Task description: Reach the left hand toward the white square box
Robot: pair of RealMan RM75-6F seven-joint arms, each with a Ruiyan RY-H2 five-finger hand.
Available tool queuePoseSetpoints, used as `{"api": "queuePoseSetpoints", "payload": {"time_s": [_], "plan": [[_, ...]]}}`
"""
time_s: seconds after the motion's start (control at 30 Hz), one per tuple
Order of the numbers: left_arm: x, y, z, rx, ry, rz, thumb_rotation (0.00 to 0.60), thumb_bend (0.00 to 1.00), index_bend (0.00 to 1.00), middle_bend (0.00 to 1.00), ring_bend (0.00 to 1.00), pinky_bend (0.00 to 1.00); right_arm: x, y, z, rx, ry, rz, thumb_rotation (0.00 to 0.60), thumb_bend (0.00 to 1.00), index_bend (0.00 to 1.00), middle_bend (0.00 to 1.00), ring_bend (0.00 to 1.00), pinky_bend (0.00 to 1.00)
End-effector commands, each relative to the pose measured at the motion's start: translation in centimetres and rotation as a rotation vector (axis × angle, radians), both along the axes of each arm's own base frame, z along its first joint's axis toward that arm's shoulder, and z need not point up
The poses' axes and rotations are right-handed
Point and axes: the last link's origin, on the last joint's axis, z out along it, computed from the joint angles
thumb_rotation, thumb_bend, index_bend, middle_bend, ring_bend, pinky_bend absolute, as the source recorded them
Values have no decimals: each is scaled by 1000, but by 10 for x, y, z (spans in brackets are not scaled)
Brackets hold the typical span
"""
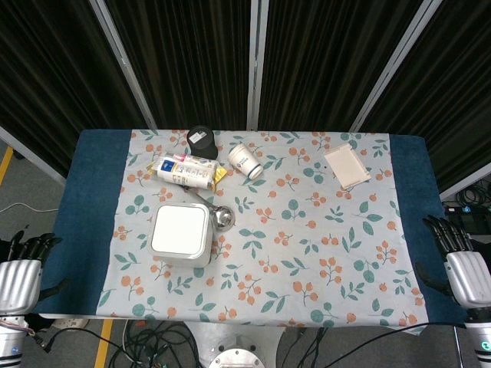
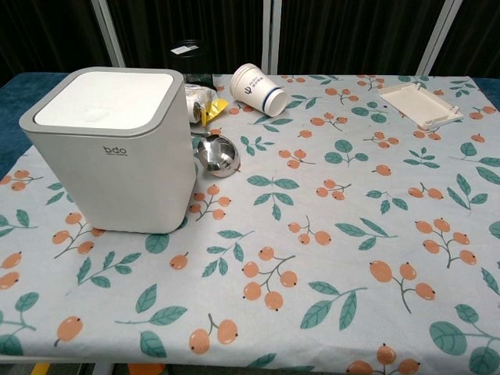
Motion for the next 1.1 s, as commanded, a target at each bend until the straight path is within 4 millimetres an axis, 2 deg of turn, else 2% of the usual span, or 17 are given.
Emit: {"api": "queuePoseSetpoints", "payload": {"time_s": [0.03,0.3,0.43,0.53,0.8,0.9,1.1], "plan": [[0,0,0,-1,0,-1,600,0,237,190,200,46,0,0,0,0,-1,0,600,295,17,37,0,0],[-1,-2,-1,-4,-5,-1,600,0,238,191,201,46,-1,2,0,8,-3,-5,600,295,17,37,0,0],[4,3,1,-5,-4,-47,600,0,234,191,200,46,-4,3,-4,39,2,-33,600,295,17,36,0,0],[16,13,2,-31,-17,-145,600,0,230,184,198,46,-5,2,-6,66,13,-58,600,295,17,36,0,0],[72,47,-7,-228,-83,-499,600,0,216,144,147,45,-3,1,-10,80,14,-70,600,296,17,36,0,0],[88,54,-17,-328,-87,-566,600,0,211,144,142,44,-4,2,-9,75,11,-77,600,296,17,36,0,0],[106,64,-37,-456,-21,-615,600,0,210,144,143,44,-7,3,-8,69,8,-89,600,295,17,36,0,0]]}}
